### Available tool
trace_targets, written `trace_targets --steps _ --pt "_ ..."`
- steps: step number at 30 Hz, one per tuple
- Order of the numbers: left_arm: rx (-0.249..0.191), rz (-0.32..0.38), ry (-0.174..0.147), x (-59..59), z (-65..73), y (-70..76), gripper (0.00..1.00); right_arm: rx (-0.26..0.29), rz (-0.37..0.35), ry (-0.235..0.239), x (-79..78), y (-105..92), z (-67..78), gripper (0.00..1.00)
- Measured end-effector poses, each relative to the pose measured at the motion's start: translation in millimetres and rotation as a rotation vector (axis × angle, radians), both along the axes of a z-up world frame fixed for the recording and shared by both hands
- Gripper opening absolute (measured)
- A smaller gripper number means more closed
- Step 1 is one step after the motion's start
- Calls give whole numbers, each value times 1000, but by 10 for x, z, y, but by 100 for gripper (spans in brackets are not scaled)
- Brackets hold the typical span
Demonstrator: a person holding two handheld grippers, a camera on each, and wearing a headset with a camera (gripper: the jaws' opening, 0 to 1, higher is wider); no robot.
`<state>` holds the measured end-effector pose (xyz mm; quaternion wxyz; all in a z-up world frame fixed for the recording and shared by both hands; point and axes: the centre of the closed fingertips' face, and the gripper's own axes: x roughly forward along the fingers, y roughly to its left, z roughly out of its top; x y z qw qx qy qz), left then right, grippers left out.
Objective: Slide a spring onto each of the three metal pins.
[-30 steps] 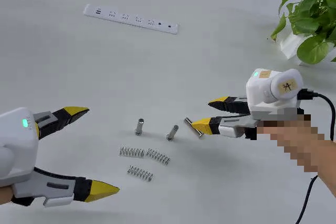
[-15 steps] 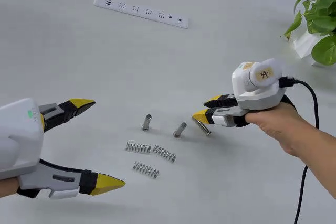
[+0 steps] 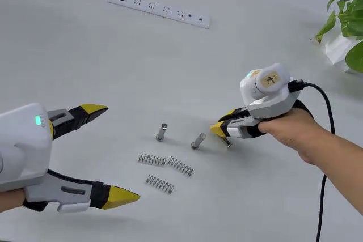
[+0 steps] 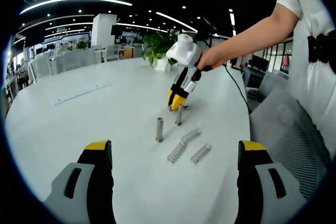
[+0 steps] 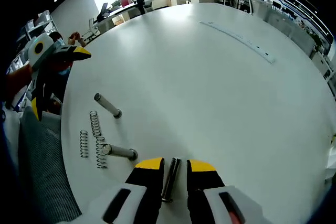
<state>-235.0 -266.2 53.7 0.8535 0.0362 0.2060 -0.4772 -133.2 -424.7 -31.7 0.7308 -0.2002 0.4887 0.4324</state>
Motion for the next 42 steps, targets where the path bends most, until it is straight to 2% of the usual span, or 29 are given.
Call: trace_targets --steps 3,14,31,37,42 --pt "-3 0 1 4 -2 -5 99 -21 6 5 -4 -22 -30 13" --pt "-7 3 10 12 -22 -4 98 -28 -4 20 -5 -9 -75 6" --pt "-10 5 7 8 5 -13 98 -33 -20 17 -26 3 -71 5" --pt "-10 7 5 1 16 -9 98 -30 -14 8 -49 12 -41 5" --pt "-8 3 4 -12 23 -13 98 -16 -18 -5 -66 9 38 5"
